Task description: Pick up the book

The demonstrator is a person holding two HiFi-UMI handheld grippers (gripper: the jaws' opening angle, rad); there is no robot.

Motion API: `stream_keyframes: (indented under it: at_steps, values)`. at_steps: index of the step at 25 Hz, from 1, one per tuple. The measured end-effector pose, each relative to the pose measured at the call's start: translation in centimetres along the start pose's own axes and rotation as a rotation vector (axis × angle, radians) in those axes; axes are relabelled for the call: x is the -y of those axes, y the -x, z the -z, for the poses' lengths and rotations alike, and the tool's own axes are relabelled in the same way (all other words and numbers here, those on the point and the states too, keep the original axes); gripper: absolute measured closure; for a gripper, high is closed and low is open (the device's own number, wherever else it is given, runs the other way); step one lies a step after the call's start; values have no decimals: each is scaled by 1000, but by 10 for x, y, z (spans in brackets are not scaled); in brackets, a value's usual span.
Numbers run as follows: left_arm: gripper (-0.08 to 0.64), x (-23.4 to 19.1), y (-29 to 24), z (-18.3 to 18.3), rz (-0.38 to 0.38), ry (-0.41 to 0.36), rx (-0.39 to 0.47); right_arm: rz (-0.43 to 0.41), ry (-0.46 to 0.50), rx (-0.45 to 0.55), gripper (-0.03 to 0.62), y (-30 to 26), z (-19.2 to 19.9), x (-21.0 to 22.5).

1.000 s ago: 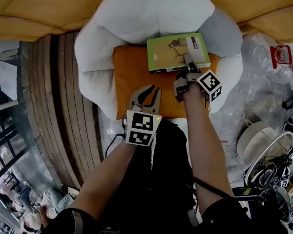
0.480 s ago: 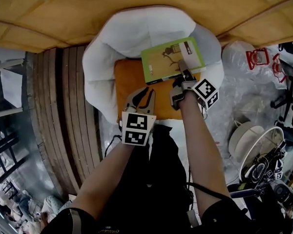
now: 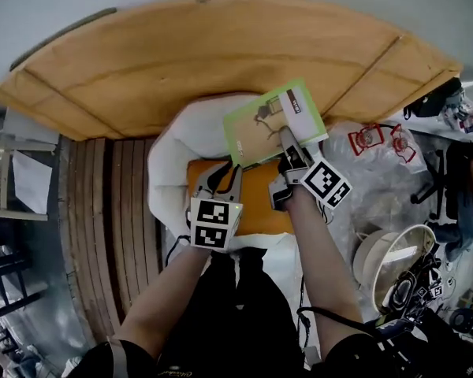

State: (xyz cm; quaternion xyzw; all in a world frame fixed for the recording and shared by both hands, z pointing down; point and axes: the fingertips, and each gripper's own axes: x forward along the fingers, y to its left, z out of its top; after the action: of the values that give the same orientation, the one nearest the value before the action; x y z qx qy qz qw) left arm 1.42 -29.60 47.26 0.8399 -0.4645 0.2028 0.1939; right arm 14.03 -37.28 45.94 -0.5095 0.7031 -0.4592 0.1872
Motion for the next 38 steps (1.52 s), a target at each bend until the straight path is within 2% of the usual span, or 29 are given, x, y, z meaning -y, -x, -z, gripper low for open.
stream_keyframes:
  at_steps: [3, 6, 9, 13, 17, 20, 25, 30, 38]
  values:
    - [497, 0, 8, -57, 2, -50, 86, -51, 232, 58, 459, 9, -47, -61]
    - [497, 1, 32, -95, -8, -58, 145, -55, 481, 99, 459, 32, -68, -116]
    - [498, 8, 58, -136, -10, -99, 225, -68, 691, 164, 459, 55, -86, -167]
    - [497, 16, 91, -189, -8, -119, 337, -95, 858, 239, 459, 82, -104, -223]
    - [497, 24, 129, -221, -6, -129, 434, -83, 998, 280, 459, 110, -101, -265]
    - [497, 23, 158, -241, -7, -134, 498, -97, 1058, 306, 459, 123, -94, -294]
    - [497, 21, 192, -259, -7, -151, 567, -119, 1098, 336, 459, 131, -81, -327]
    - [497, 24, 203, -264, -17, -158, 582, -124, 1130, 335, 459, 135, -74, -337]
    - [497, 23, 204, -269, -31, -161, 572, -123, 1131, 324, 459, 137, -75, -337]
